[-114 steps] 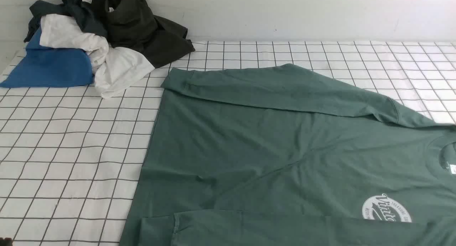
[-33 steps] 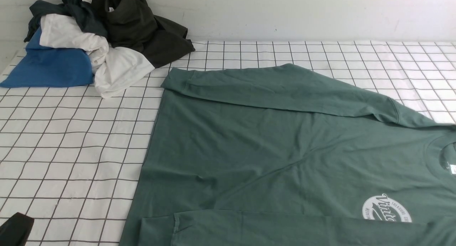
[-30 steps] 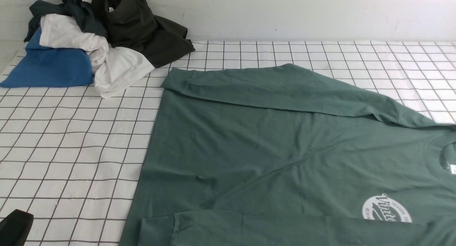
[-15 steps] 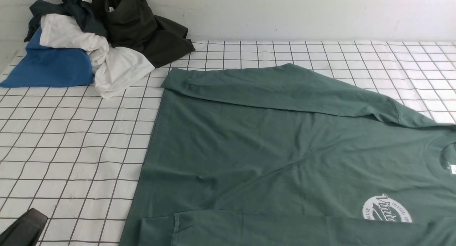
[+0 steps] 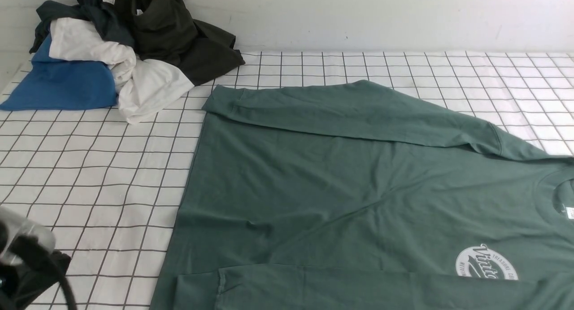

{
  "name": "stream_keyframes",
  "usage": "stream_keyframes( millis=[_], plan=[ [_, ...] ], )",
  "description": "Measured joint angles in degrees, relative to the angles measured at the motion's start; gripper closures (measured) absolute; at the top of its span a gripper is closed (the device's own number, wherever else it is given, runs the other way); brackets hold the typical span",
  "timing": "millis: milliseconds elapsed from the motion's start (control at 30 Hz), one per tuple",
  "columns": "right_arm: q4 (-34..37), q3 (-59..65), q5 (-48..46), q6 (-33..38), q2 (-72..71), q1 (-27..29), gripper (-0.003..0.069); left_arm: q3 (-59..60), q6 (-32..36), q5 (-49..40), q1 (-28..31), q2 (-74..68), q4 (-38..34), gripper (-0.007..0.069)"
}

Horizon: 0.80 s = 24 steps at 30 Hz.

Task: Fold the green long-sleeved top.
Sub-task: Use the left arm to clamp the cuff closest to it

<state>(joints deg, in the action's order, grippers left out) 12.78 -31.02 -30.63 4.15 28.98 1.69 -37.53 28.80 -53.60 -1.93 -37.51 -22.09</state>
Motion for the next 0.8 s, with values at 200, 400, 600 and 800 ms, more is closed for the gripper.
stream_keyframes(
  millis=[200, 400, 600, 800],
  plan=[
    [1.4, -12.2, -17.0, 8.4, 13.8, -3.2, 0.0673, -7.3, -7.8, -3.3, -10.2, -12.1, 7.4, 0.0627],
    [3.8, -15.6, -29.8, 11.3, 24.4, -12.3, 0.0673, -7.7, -9.0, -1.7, -20.2, -26.8, 8.2, 0.0518],
    [2.0, -15.6, -35.8, 12.7, 29.7, -16.4, 0.0673, -8.0, -10.0, 3.7, -23.6, -41.3, 8.1, 0.0279],
    [1.8, -15.6, -34.3, 12.9, 29.9, -16.4, 0.0673, -8.0, -16.3, 10.5, -23.6, -51.4, 9.2, 0.0125]
  ],
)
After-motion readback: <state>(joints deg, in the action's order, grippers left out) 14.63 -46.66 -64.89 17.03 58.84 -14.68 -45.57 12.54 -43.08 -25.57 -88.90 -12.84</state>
